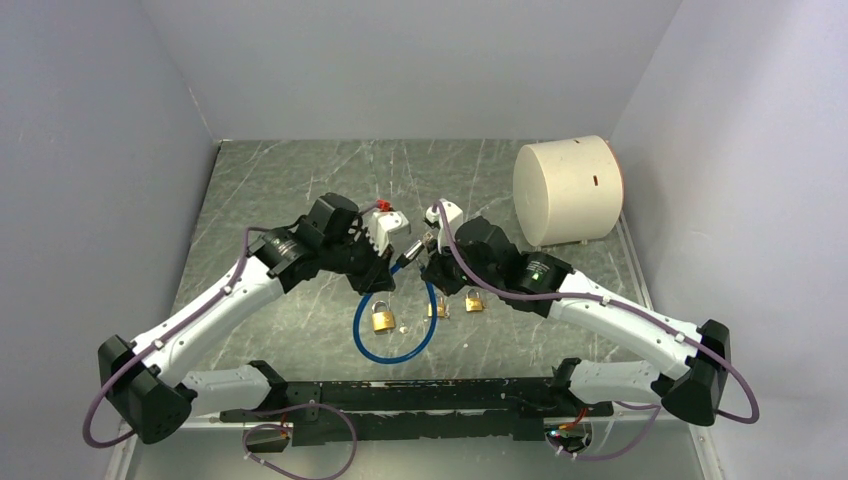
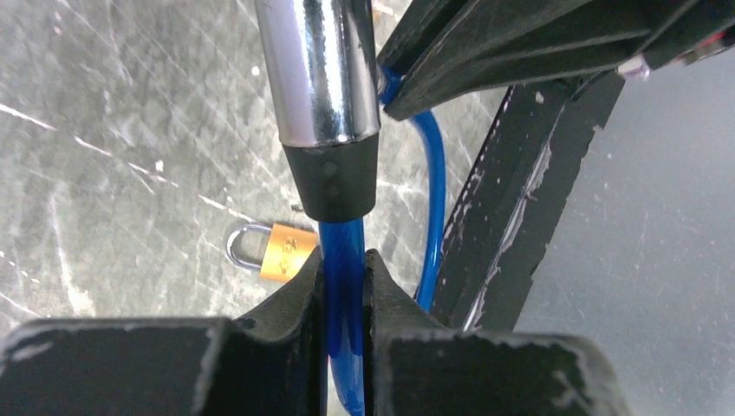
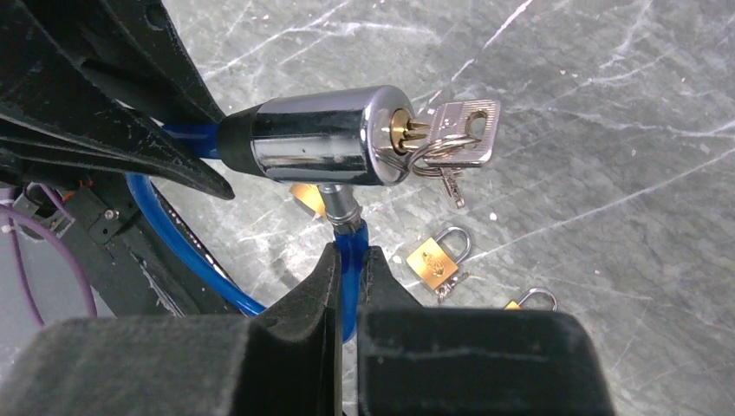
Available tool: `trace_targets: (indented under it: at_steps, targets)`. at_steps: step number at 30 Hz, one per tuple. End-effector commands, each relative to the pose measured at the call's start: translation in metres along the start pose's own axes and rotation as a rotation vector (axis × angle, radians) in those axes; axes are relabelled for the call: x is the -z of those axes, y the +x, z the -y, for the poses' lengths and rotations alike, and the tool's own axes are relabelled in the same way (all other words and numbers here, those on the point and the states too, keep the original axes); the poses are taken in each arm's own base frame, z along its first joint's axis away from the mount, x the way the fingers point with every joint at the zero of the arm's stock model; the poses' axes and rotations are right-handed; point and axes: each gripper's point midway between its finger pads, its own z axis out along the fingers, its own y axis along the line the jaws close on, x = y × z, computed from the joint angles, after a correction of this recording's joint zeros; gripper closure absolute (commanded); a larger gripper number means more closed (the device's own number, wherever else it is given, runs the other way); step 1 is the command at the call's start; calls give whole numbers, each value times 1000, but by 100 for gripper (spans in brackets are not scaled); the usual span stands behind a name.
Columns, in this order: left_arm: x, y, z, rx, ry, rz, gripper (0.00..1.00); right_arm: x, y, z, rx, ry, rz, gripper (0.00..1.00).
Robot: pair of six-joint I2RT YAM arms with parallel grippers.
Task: Lock with the key
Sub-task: Lock the lock.
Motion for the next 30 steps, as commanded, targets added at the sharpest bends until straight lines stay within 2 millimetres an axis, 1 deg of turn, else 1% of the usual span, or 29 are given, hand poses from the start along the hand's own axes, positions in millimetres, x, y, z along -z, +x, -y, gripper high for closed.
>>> trace_targets:
  at_steps: [1, 3, 5, 15, 18, 21, 22, 23, 26, 28, 30]
  targets:
    - [9, -28, 21, -32, 58, 147, 90, 7, -51, -21, -4, -96, 195, 100]
    - [11, -34, 22, -1, 54, 188, 83, 7, -48, -24, -4, -119, 190, 100]
    - [12, -38, 22, 3, 52, 220, 81, 8, -46, -26, -3, -129, 192, 100]
    - [7, -48, 20, 15, 52, 262, 77, 6, -43, -28, -1, -137, 171, 100]
    - [8, -50, 19, 13, 46, 272, 78, 5, -42, -27, -4, -128, 168, 100]
    - [7, -51, 20, 11, 53, 268, 88, 5, -40, -26, -6, -123, 163, 100]
    - [6, -50, 19, 12, 53, 263, 95, 4, -40, -25, -7, -121, 162, 100]
    - [5, -49, 19, 10, 53, 257, 97, 5, -40, -25, -6, -118, 160, 100]
    - [2, -40, 14, 18, 34, 190, 97, 7, -39, -21, -9, -99, 164, 100]
    - [-1, -21, 7, 39, 4, 87, 98, 11, -41, -17, -10, -79, 176, 100]
    - [-1, -10, 3, 30, -13, 20, 97, 16, -44, -14, -9, -62, 187, 100]
